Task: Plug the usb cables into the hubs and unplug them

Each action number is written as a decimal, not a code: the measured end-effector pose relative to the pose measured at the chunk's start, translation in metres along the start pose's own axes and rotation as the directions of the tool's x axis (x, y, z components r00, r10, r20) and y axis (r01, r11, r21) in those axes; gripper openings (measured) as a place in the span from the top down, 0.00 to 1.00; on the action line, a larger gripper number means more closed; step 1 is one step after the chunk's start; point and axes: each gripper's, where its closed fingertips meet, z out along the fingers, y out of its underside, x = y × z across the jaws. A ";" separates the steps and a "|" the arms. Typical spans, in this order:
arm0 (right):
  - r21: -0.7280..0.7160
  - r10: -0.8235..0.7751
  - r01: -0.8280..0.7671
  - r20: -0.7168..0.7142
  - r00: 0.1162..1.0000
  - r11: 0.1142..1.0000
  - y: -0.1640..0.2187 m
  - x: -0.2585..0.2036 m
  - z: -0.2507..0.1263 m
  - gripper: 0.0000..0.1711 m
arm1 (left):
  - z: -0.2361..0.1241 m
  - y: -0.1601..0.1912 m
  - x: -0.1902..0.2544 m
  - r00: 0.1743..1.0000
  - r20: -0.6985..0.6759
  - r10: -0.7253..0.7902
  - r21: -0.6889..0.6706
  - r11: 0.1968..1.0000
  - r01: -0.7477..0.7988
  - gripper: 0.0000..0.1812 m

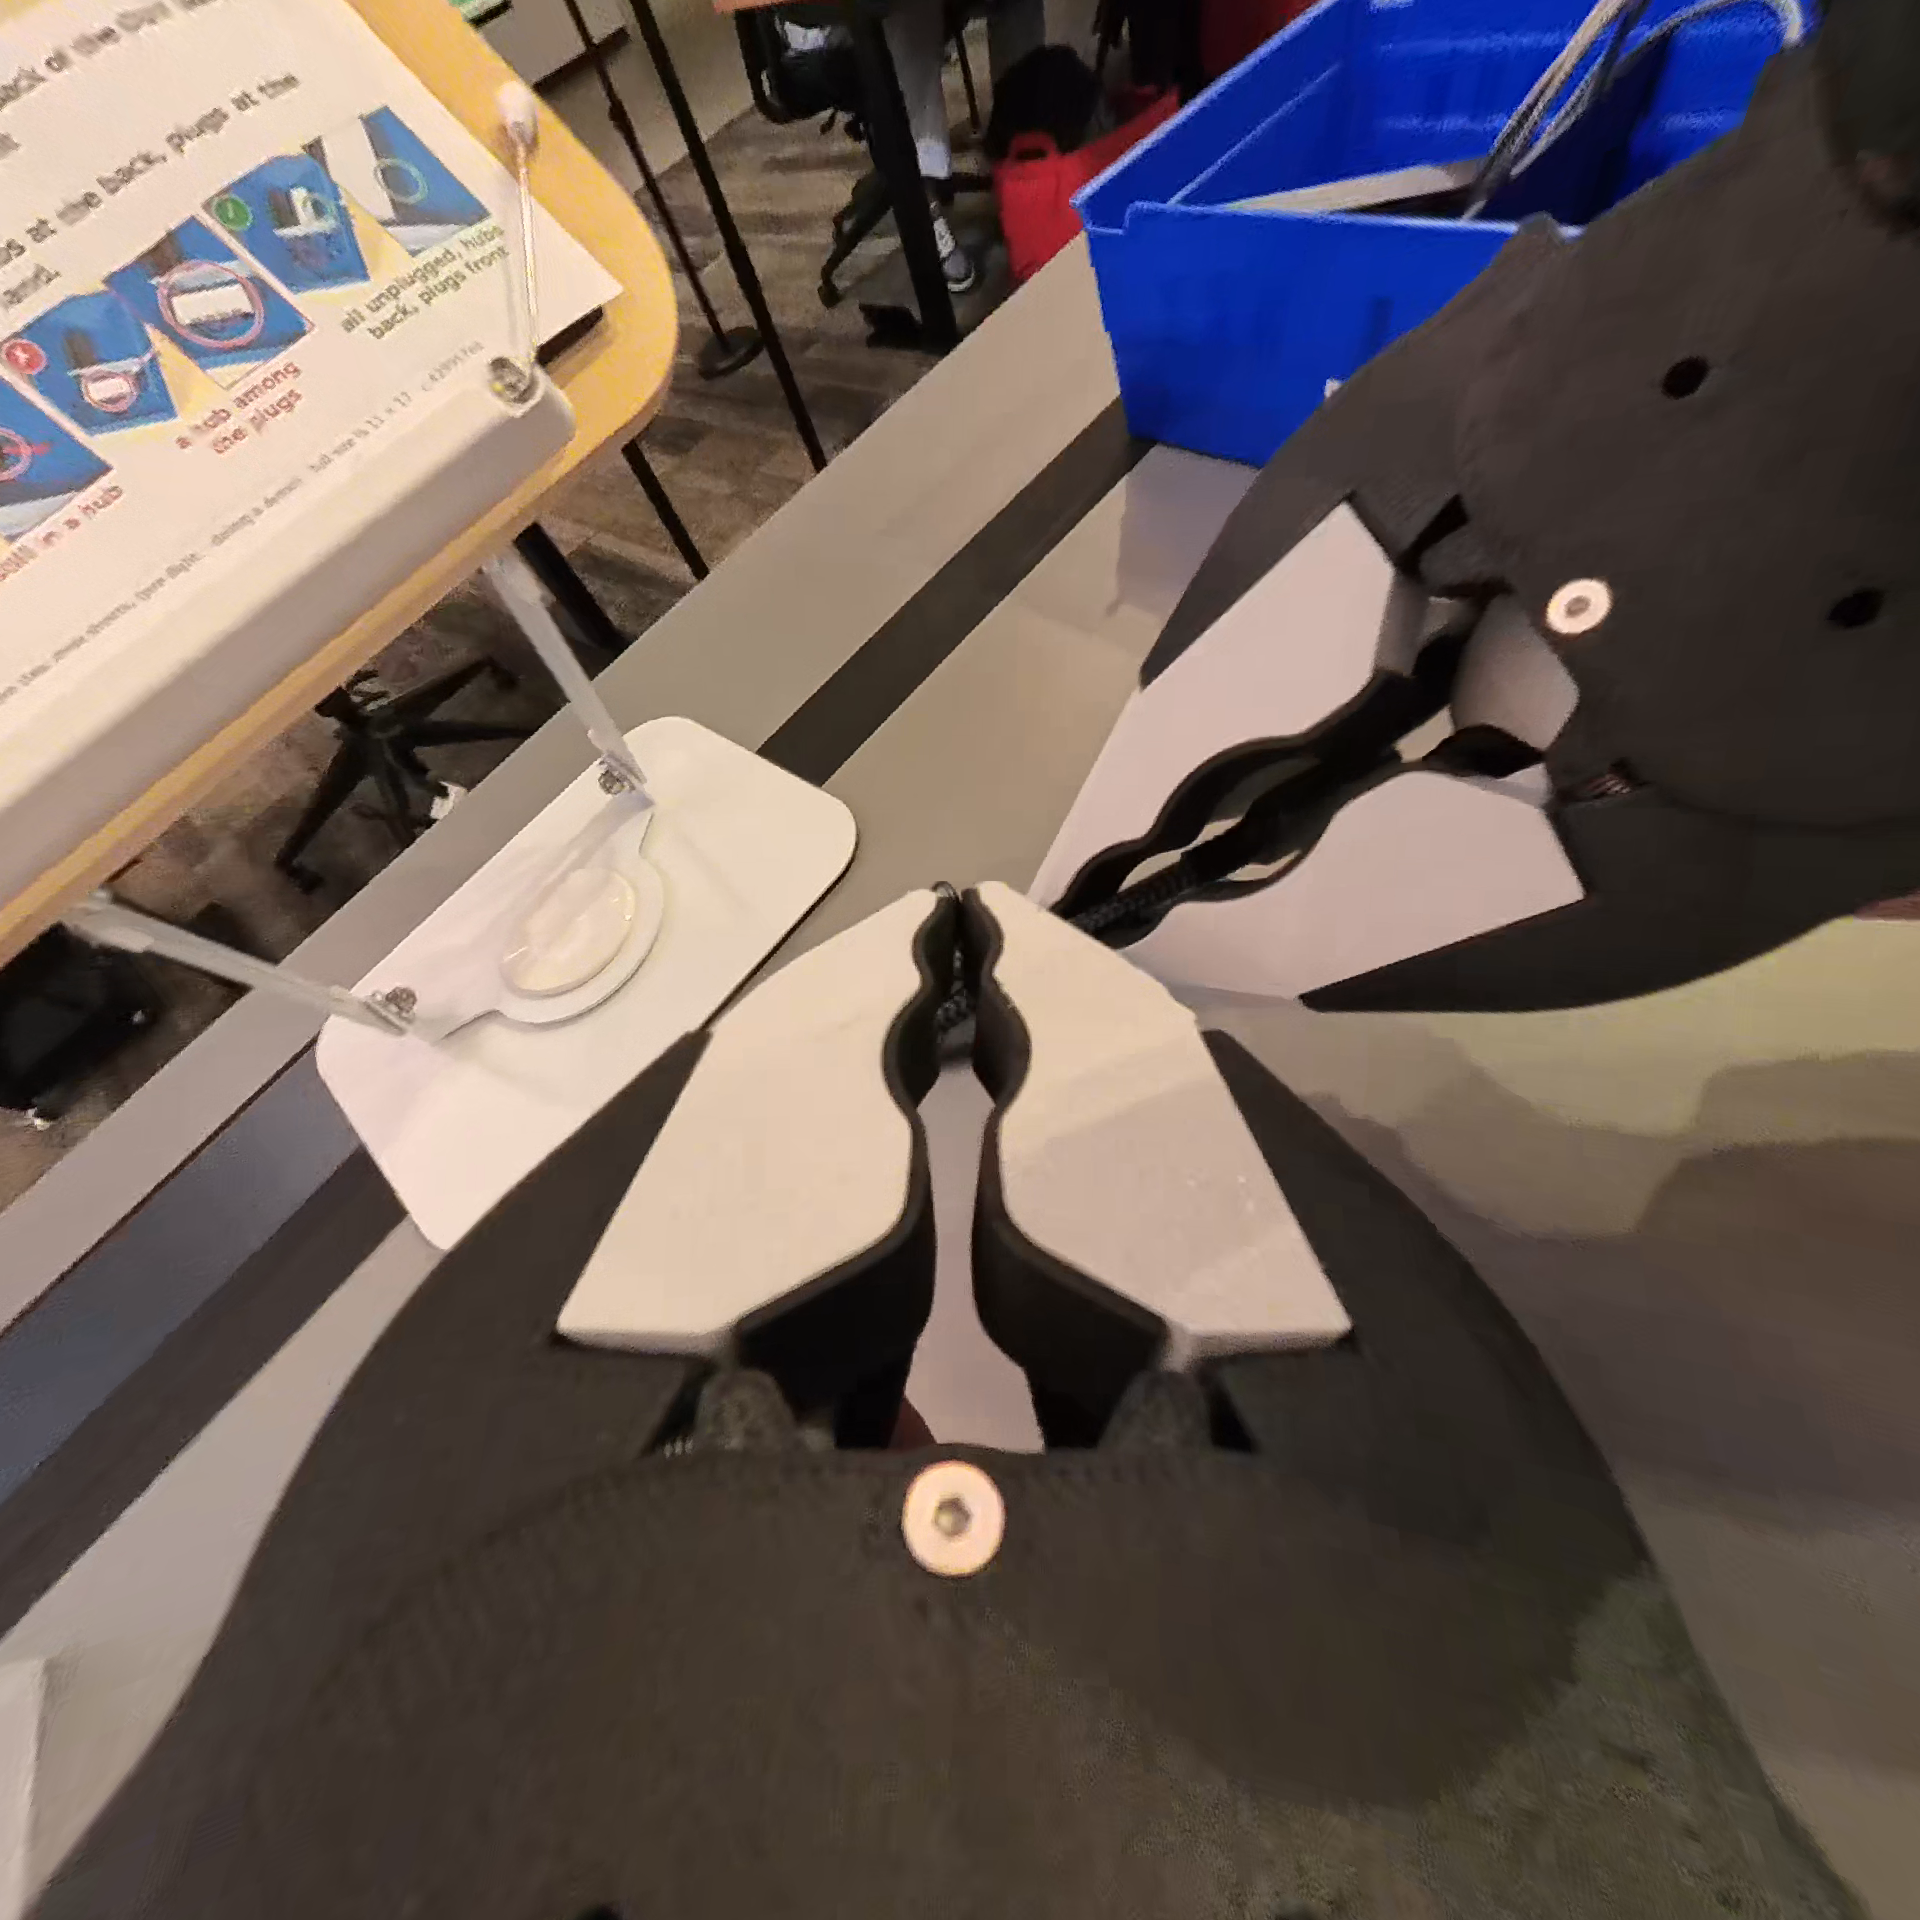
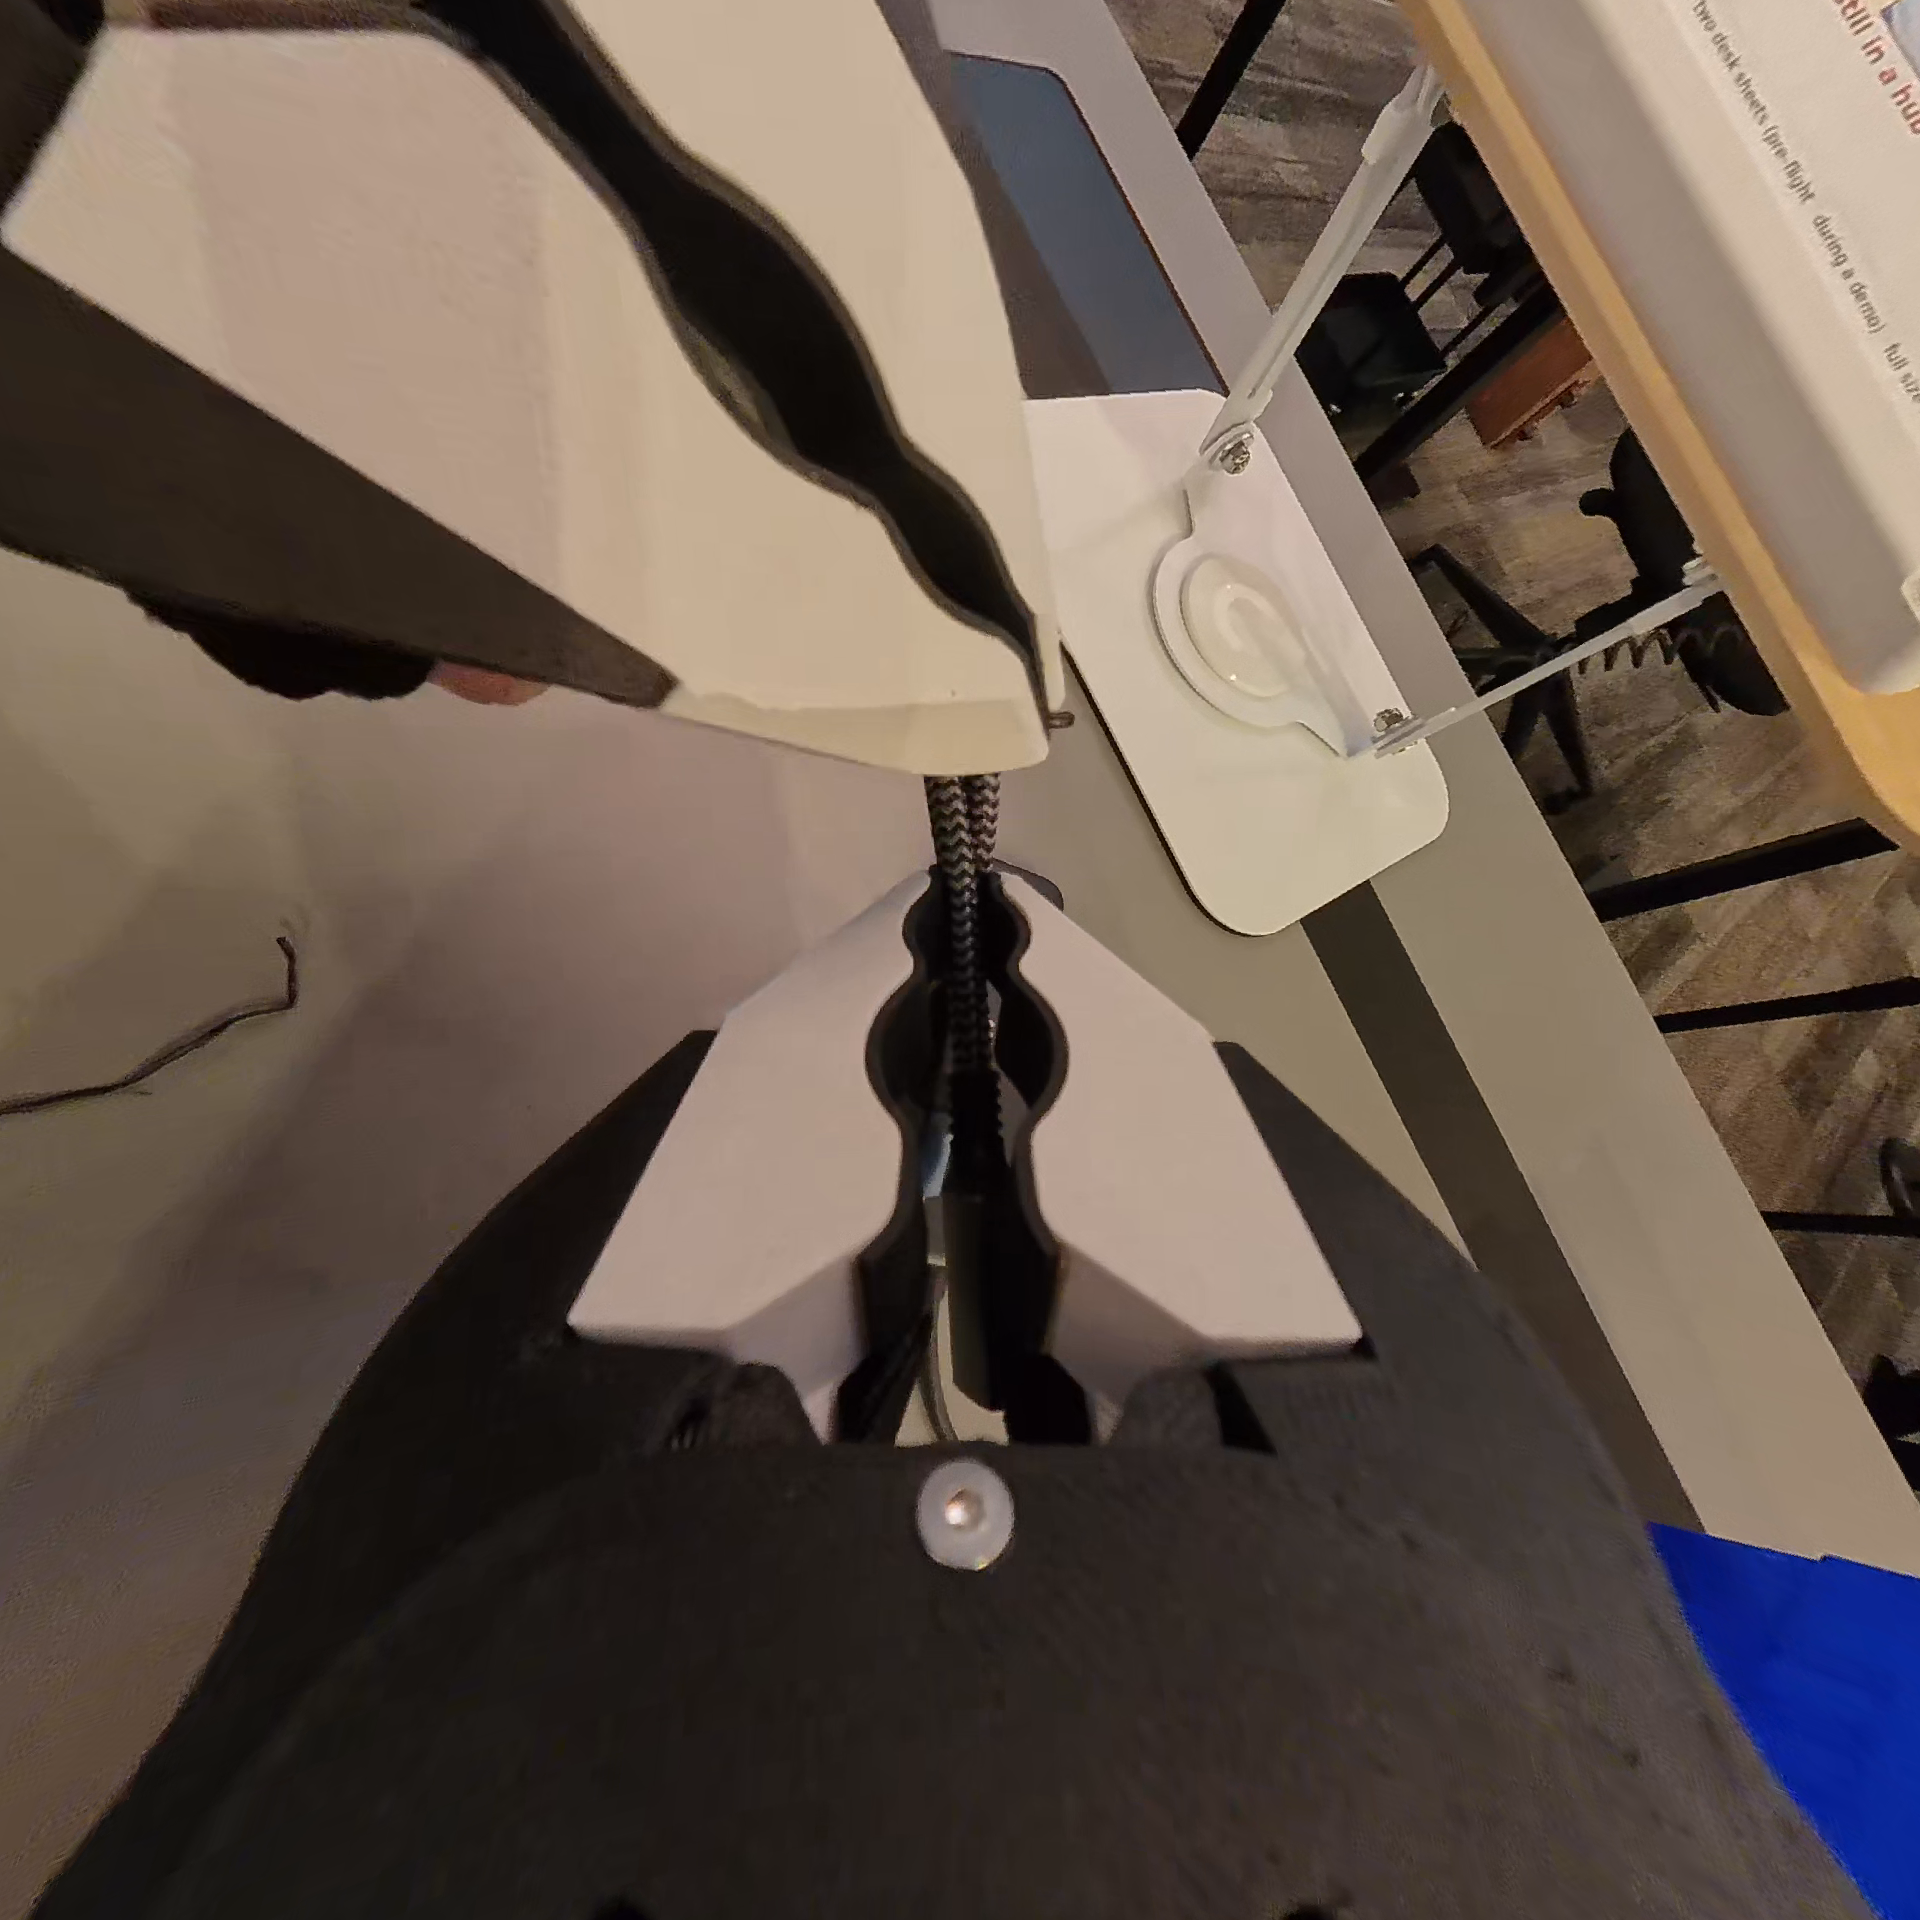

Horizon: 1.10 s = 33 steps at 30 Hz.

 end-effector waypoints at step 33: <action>0.106 0.101 -0.112 0.109 0.989 0.988 -0.010 -0.007 -0.017 0.98 | -0.009 0.004 0.023 0.997 0.073 0.005 0.219 0.976 -0.021 1.00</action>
